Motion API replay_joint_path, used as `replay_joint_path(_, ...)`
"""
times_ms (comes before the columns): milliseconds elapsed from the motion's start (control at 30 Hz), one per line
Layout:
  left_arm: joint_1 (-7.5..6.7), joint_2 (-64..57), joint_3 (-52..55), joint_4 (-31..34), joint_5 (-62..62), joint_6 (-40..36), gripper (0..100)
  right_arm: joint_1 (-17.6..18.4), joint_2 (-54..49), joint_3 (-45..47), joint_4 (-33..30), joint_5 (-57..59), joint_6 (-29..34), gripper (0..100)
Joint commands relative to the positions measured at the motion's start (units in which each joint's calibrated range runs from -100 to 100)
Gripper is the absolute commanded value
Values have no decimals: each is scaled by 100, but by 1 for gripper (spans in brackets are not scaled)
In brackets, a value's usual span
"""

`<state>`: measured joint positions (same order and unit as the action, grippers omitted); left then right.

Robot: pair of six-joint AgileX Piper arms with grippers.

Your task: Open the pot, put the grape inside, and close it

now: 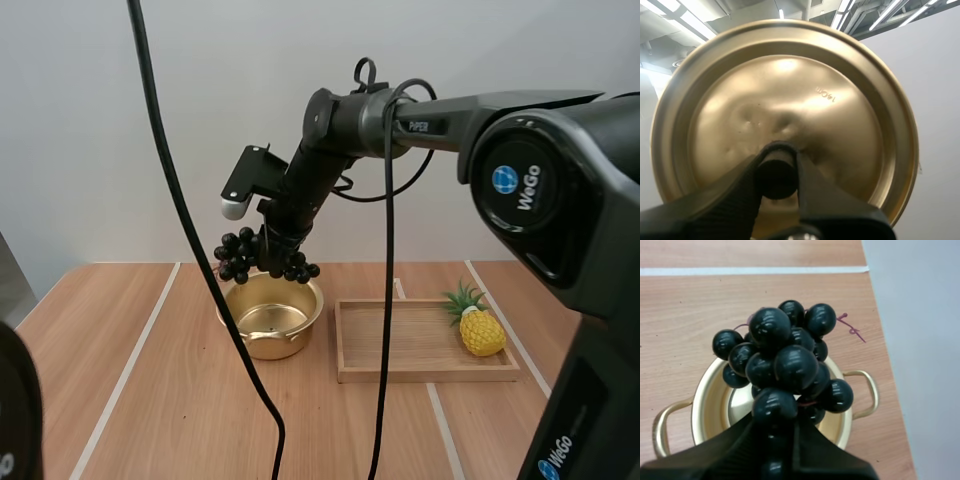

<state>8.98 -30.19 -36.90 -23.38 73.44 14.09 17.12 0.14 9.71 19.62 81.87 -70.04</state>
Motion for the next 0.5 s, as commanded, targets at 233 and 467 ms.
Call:
replay_joint_path(233,14,-52,-58,2,-264,18,0,-3,584,-66,143,-134,42,0)
replay_joint_path(467,14,-51,-58,2,-246,18,0,-3,859,-66,107,-64,42,0)
